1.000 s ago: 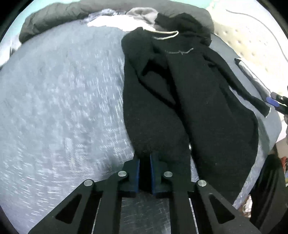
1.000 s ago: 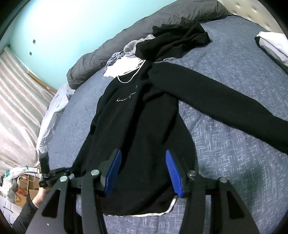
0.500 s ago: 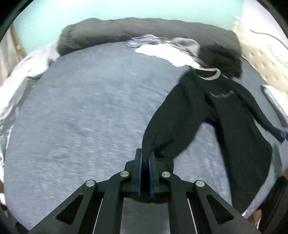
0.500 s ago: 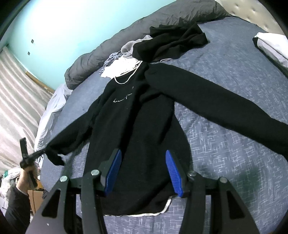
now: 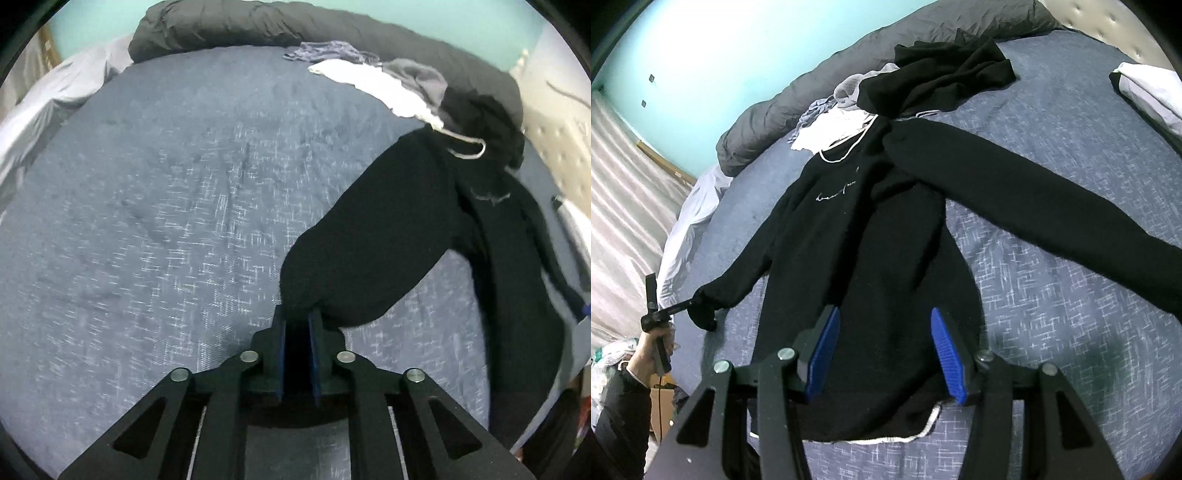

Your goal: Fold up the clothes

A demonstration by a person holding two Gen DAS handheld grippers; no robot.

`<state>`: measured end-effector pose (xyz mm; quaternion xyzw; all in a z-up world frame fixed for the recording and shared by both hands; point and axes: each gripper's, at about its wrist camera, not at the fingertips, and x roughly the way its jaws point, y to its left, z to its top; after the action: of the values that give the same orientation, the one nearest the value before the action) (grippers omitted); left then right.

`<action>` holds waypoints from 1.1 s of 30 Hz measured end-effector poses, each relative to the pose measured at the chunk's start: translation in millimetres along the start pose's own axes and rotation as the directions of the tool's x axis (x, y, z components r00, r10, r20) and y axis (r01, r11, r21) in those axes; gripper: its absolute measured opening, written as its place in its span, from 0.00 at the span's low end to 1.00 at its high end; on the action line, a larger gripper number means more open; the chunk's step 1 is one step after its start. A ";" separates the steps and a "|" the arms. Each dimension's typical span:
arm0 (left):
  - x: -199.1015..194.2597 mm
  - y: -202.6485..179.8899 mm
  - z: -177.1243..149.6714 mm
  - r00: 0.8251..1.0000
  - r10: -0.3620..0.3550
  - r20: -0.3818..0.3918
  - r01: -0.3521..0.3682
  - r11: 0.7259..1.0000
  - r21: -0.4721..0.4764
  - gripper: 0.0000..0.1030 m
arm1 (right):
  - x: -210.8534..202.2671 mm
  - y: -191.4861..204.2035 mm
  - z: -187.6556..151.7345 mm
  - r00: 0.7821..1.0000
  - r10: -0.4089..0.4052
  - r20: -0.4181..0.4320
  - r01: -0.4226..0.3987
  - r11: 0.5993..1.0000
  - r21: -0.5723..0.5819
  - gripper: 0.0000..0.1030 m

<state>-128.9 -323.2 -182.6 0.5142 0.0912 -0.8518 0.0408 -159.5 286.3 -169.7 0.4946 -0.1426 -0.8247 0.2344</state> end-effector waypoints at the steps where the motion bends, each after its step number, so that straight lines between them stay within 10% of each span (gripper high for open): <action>1: -0.4 1.6 0.9 1.000 0.014 0.008 -0.014 1.000 -0.001 0.25 | -0.3 -0.2 -0.1 1.000 -0.004 -0.001 0.004 1.000 -0.003 0.51; 3: -3.5 7.6 2.5 0.999 0.031 0.023 -0.030 0.999 -0.010 0.38 | -1.8 -1.5 -0.3 1.000 -0.009 0.001 0.009 1.000 -0.003 0.51; 33: -30.5 61.5 -84.2 0.997 -0.052 0.052 0.052 0.999 0.017 0.55 | 5.3 20.3 -1.7 1.000 0.000 -0.005 0.000 1.000 -0.031 0.51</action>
<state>-31.5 -367.6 -201.0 0.4893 0.0966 -0.8666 0.0169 -155.2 266.3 -165.0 0.4929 -0.1291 -0.8256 0.2422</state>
